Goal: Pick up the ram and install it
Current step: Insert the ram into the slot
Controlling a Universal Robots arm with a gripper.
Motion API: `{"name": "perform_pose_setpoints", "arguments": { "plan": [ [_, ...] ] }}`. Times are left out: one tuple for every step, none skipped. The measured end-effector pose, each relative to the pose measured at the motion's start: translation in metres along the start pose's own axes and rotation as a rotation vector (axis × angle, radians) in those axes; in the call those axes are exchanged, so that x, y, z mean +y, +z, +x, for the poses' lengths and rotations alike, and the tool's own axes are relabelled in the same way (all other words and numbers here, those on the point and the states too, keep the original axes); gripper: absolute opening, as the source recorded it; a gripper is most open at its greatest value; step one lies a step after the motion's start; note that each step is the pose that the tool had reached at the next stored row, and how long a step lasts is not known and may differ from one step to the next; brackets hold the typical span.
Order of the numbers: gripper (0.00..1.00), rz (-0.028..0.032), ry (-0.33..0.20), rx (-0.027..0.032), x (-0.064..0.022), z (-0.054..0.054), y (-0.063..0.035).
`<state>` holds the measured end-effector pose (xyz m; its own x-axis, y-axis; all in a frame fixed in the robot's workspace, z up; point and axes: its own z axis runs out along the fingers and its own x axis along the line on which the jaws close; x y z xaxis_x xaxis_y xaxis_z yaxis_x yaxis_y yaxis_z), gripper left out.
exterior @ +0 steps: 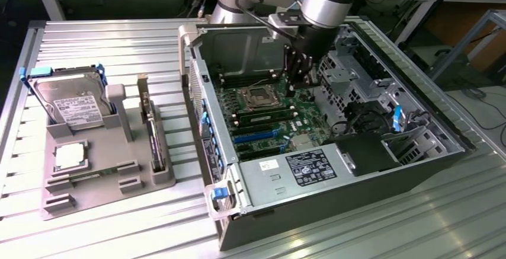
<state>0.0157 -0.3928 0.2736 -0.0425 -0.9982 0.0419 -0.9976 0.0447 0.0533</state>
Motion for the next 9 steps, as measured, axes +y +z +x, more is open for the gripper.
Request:
{"name": "perform_pose_setpoints", "arguments": {
  "plan": [
    [0.11, 0.0, 0.001, 0.0, -0.0029, 0.0, 0.0024],
    [0.11, -0.0001, 0.001, 0.0, -0.0038, 0.0, 0.0059],
    [0.11, -0.0002, 0.003, -0.0002, -0.004, -0.001, 0.0097],
    [0.11, -0.0003, 0.005, -0.0003, -0.0045, -0.001, 0.0152],
    [0.11, -0.0003, 0.005, -0.0002, -0.0056, -0.001, 0.0188],
    [0.11, -0.0003, 0.005, -0.0002, -0.0067, -0.001, 0.0217],
    [0.11, -0.0003, 0.005, -0.0002, -0.0078, -0.001, 0.0252],
    [0.11, -0.0002, 0.005, -0.0005, -0.0081, -0.001, 0.0282],
    [0.11, -0.0003, 0.005, -0.0003, -0.009, 0.002, 0.0321]
  ]
}}
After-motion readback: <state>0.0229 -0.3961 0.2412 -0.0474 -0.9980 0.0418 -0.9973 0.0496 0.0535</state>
